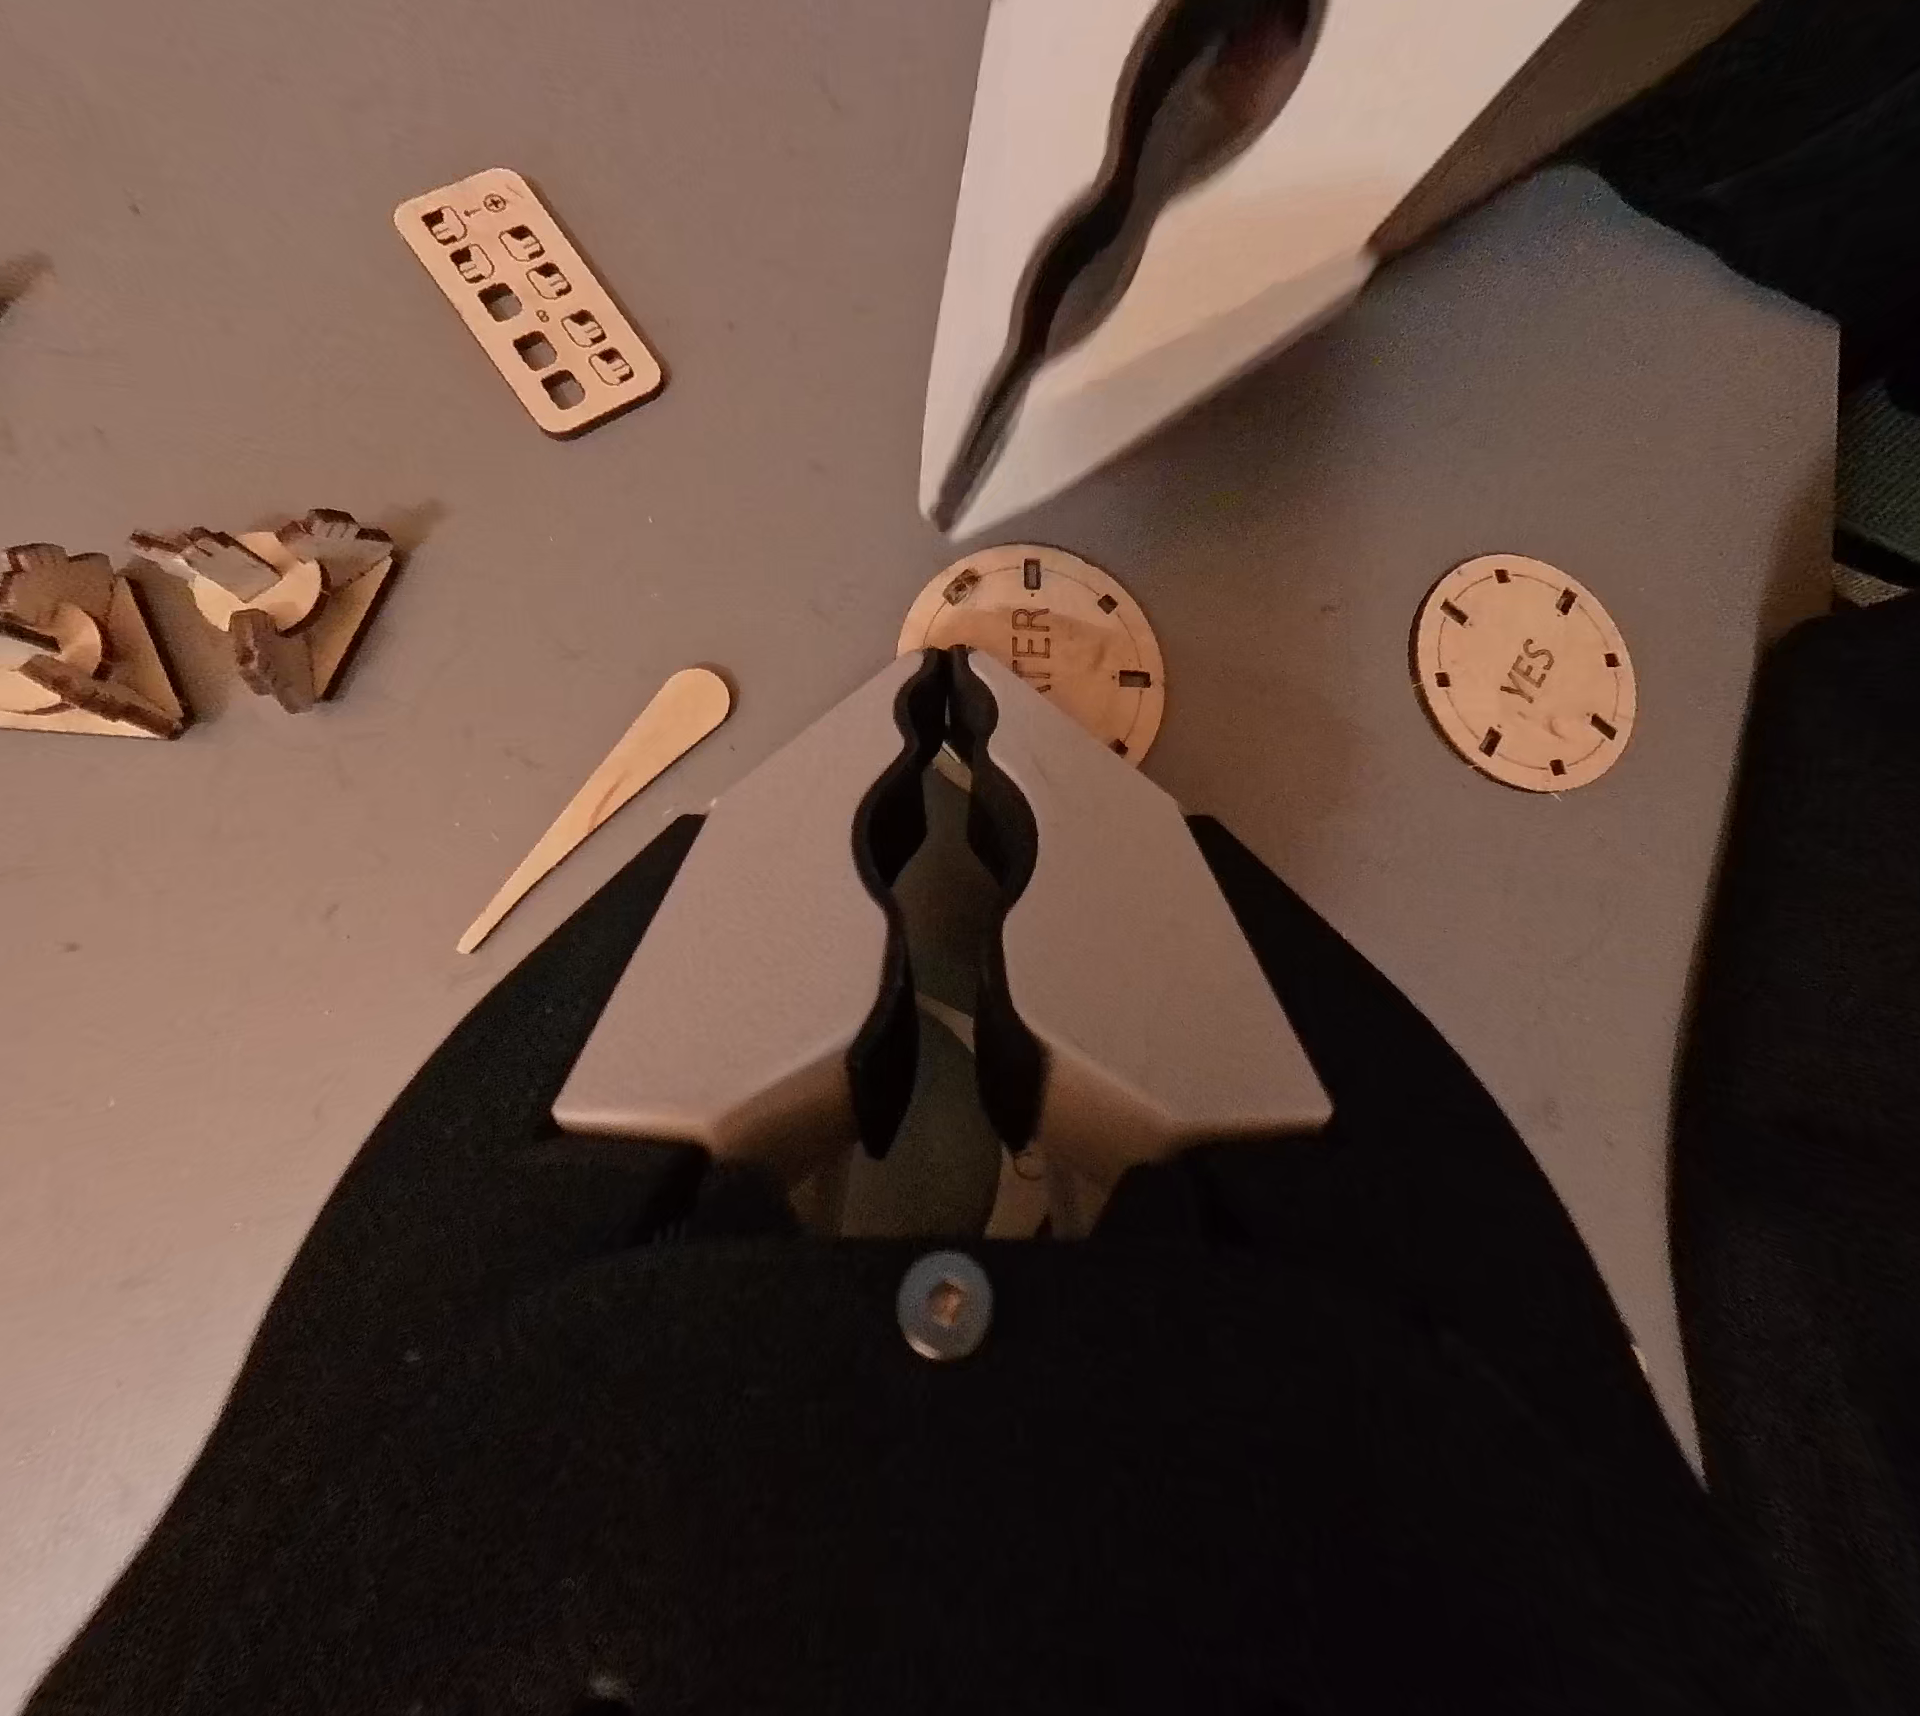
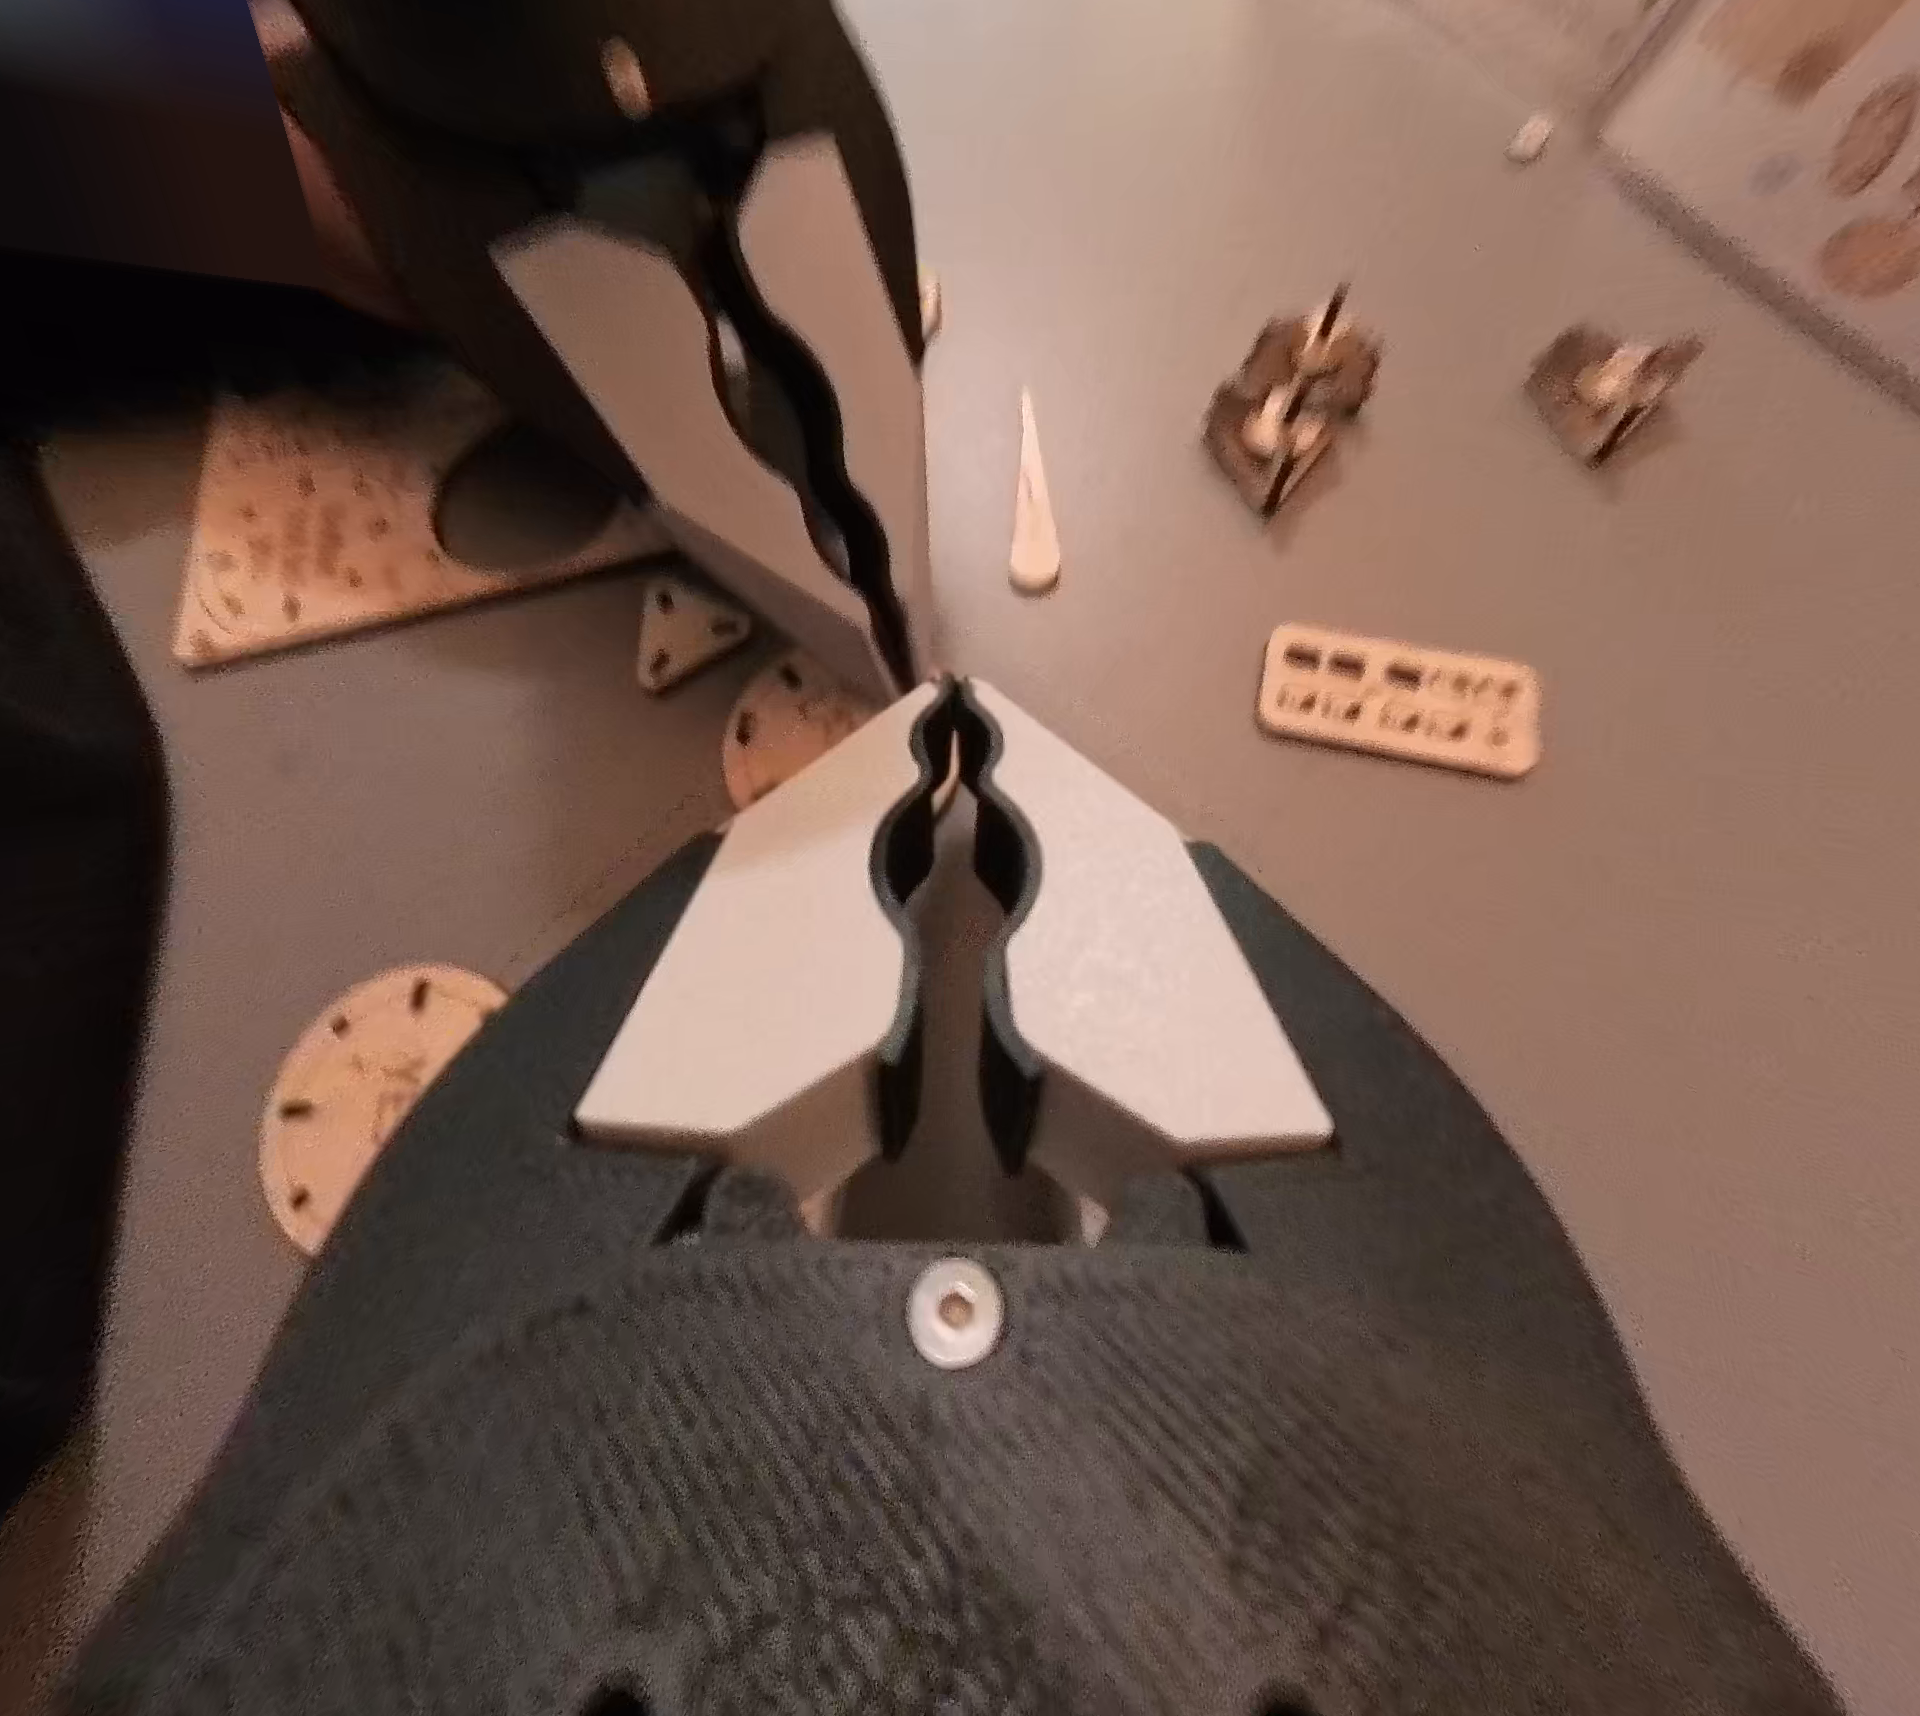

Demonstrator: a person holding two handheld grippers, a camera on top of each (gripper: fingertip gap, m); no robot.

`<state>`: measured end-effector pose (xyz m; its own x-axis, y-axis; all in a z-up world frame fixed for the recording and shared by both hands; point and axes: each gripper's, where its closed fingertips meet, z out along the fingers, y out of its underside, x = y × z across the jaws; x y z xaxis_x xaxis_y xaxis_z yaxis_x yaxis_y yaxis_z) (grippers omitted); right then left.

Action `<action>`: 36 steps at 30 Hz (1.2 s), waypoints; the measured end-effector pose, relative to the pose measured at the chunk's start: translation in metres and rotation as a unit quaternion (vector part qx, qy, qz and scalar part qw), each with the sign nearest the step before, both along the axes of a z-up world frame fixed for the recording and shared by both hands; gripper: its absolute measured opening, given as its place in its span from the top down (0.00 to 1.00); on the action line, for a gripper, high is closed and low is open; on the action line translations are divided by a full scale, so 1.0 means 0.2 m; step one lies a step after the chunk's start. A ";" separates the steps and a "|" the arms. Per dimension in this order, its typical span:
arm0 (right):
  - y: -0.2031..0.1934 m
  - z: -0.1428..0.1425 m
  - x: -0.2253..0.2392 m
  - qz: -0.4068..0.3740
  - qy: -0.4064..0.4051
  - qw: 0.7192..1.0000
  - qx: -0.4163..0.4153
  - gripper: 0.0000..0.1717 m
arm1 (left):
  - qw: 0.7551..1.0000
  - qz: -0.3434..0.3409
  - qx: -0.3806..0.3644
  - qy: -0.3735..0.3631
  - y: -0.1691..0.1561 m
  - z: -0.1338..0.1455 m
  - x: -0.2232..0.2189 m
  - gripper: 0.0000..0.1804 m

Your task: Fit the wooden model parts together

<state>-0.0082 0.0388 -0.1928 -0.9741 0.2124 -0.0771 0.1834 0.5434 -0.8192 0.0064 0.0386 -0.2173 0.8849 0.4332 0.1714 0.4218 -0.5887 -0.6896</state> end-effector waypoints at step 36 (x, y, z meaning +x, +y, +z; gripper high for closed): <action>0.02 -0.06 -0.01 -0.006 -0.008 0.999 0.037 1.00 | 1.000 0.002 0.000 0.000 0.00 0.00 0.00 0.99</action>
